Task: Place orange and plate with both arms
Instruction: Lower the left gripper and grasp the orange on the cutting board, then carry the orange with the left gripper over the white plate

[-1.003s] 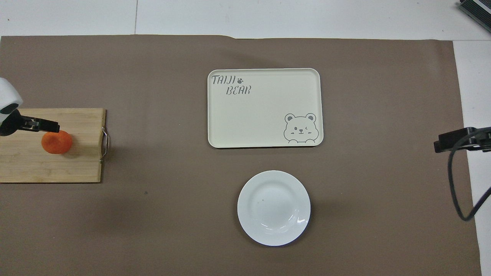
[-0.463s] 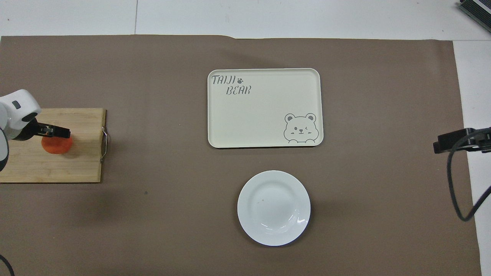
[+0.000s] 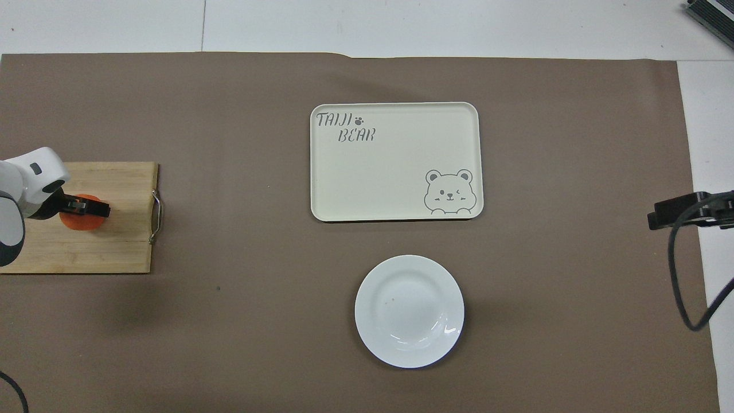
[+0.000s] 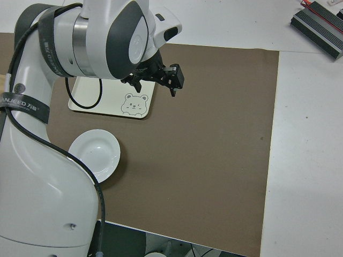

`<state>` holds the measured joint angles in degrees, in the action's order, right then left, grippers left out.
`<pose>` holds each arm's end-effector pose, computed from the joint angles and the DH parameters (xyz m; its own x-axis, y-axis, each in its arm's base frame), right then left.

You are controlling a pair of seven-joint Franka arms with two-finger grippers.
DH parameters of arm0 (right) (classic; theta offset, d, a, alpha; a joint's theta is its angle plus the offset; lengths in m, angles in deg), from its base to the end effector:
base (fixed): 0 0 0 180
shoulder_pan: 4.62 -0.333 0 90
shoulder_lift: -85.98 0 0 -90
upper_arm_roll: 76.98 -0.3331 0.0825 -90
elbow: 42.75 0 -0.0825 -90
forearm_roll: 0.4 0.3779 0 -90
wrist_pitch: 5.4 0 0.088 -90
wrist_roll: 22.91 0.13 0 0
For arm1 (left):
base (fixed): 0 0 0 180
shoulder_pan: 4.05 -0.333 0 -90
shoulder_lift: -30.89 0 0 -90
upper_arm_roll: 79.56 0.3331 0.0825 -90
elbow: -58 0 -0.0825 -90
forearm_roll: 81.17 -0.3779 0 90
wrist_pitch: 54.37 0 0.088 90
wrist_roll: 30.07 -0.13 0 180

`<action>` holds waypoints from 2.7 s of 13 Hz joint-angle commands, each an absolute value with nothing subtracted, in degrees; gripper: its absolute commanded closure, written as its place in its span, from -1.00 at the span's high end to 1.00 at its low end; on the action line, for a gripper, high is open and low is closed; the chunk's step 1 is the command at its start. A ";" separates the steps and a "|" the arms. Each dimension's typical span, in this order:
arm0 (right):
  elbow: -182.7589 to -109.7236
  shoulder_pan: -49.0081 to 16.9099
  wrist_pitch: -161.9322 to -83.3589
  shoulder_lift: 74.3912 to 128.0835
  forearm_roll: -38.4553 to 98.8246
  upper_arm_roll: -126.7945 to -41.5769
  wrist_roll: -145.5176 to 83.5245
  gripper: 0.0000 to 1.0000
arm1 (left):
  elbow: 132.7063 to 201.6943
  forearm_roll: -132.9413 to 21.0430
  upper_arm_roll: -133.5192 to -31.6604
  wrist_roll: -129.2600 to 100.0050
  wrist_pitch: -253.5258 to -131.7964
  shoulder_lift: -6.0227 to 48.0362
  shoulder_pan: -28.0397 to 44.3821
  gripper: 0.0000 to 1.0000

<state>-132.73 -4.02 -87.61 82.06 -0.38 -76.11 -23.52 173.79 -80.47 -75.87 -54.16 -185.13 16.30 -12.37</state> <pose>0.5098 -0.0133 0.6436 0.9976 -0.0148 -0.0671 -0.0150 -0.9999 -0.0021 0.5813 0.1220 0.3235 0.9790 -0.2036 0.0038 -0.2036 -0.9790 -0.0093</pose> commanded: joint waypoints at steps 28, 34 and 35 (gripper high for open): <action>-135.13 -3.04 -88.81 80.18 1.09 -76.19 -24.93 1.00 | 172.35 -72.49 -77.45 5.34 -184.17 22.64 45.15 -1.00; -135.13 -3.04 -88.90 80.18 1.09 -76.19 -24.93 1.00 | 168.67 -71.95 -78.15 12.02 -189.98 12.89 51.67 -1.00; -135.30 -3.04 -88.90 80.18 1.09 -76.19 -24.93 1.00 | 168.66 -71.95 -78.16 12.03 -189.37 12.87 51.85 -0.98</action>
<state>-133.01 -4.02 -87.61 81.88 -0.38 -76.02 -23.52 171.42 -72.75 -78.90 10.95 -189.36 15.67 50.56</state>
